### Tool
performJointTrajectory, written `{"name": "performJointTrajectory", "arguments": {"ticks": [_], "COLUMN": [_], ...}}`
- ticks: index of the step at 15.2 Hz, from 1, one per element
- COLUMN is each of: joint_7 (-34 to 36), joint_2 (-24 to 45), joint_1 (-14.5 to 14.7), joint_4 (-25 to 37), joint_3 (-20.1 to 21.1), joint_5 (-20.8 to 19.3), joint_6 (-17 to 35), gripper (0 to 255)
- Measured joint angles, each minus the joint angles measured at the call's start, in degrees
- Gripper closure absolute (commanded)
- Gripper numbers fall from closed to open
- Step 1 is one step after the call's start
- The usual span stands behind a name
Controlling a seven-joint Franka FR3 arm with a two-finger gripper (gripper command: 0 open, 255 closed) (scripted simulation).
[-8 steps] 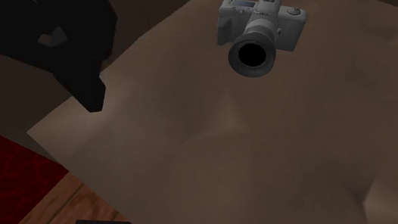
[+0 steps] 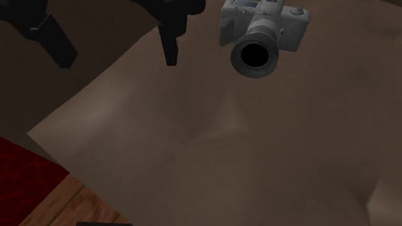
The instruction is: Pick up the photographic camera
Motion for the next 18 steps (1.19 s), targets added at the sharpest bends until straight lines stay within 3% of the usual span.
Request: {"name": "performJointTrajectory", "arguments": {"ticks": [9, 16, 18], "joint_7": [4.24, 6.94, 7.20], "joint_2": [21.83, 39.29, 40.88], "joint_1": [-4.03, -6.86, -7.19], "joint_4": [15.78, 32.30, 32.99], "joint_3": [-2.66, -5.35, -5.67], "joint_5": [-3.33, -4.67, -4.78], "joint_6": [-1.11, -5.58, -5.26], "gripper": [0, 0, 0]}}
